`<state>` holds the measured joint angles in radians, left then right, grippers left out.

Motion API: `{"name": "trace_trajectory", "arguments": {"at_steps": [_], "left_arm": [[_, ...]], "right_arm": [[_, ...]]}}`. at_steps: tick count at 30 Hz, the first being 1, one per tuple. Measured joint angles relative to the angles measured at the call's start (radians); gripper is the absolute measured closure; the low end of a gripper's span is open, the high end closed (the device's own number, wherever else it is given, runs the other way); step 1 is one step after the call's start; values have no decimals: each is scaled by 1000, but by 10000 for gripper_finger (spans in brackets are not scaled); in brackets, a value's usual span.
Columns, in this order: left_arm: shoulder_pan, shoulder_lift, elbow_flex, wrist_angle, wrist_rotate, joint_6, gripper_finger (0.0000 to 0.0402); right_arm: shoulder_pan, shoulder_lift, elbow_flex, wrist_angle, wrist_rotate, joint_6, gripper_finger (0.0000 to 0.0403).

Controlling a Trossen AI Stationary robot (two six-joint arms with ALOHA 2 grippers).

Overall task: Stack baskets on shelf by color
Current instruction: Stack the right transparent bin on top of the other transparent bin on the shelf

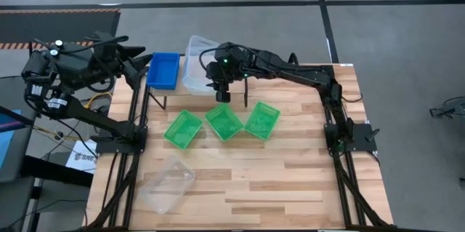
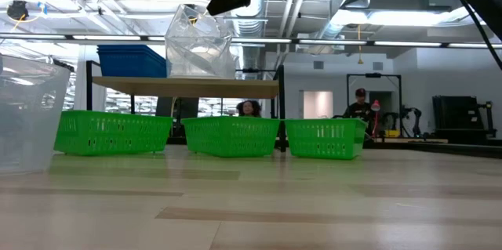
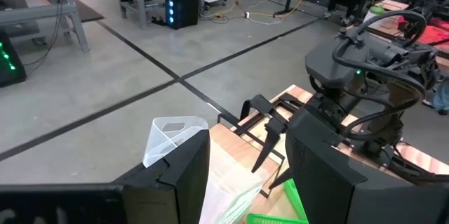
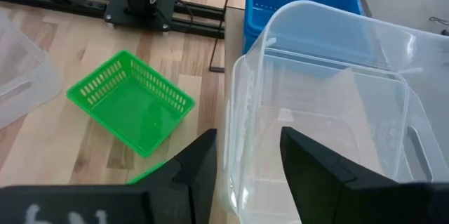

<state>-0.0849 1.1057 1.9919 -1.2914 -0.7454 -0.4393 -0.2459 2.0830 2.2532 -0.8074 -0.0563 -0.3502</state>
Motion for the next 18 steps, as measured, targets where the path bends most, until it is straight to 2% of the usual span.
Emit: {"name": "trace_trajectory", "arguments": {"at_steps": [10,18], "left_arm": [[0,0,0,0,1,-2,226],[0,0,0,0,6,-14,226]], "right_arm": [[0,1,0,0,0,-10,225],[2,60,0,-5,2,-21,225]]}}
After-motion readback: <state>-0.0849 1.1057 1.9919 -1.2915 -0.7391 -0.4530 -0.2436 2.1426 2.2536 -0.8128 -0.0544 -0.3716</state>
